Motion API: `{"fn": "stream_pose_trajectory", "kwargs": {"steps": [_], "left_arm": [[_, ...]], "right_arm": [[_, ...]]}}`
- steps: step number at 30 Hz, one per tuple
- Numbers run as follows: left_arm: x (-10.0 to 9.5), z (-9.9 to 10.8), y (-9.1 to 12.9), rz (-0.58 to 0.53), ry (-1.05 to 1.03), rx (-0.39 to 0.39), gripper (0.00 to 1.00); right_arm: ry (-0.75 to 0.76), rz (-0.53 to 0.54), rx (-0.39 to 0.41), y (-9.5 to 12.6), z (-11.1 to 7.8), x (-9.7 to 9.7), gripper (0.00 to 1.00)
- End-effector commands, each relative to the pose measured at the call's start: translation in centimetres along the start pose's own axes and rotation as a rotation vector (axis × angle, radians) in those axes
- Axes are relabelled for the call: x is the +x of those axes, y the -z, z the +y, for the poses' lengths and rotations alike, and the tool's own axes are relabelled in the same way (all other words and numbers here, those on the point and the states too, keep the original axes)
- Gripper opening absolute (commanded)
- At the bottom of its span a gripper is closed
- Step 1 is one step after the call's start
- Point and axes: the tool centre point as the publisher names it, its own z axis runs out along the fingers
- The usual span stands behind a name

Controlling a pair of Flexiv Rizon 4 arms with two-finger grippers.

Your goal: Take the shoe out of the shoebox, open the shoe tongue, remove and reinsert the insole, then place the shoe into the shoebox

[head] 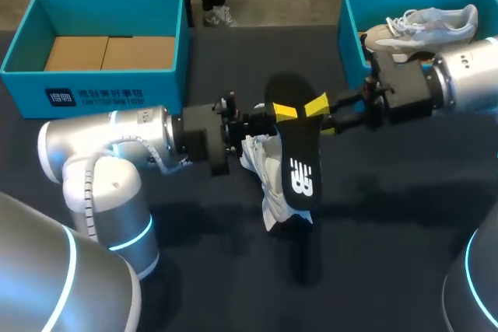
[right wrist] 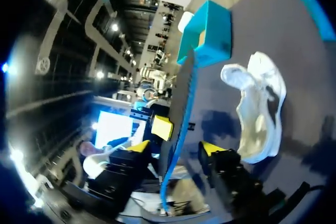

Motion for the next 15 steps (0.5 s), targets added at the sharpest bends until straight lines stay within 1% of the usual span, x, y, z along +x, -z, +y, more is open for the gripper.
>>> {"fn": "stream_pose_trajectory", "kwargs": {"steps": [1,2,6,8,9,11,15], "left_arm": [[-0.2,-0.4,0.9,0.004,0.078,0.008,0.0],[-0.1,-0.6,1.1,0.009,0.099,0.019,0.0],[0.4,-1.0,1.7,0.027,0.138,0.018,0.0],[0.7,-1.2,2.0,0.029,0.161,0.015,0.0],[0.7,-1.3,2.1,0.03,0.161,0.015,0.0],[0.9,-1.7,2.4,0.033,0.199,0.014,0.0],[1.3,-2.2,2.7,0.043,0.24,0.013,0.0]], "right_arm": [[0.122,-0.068,-0.057,1.9,-0.5,0.8,1.0],[0.159,-0.097,-0.051,2.1,-0.4,0.6,1.0],[0.234,-0.186,-0.059,2.7,0.0,0.1,1.0],[0.294,-0.215,-0.06,2.9,0.3,0.0,1.0],[0.339,-0.255,-0.069,3.0,0.4,-0.1,1.0],[0.387,-0.265,-0.038,3.1,0.6,-0.2,1.0],[0.53,-0.307,-0.017,3.1,0.8,0.0,1.0]]}}
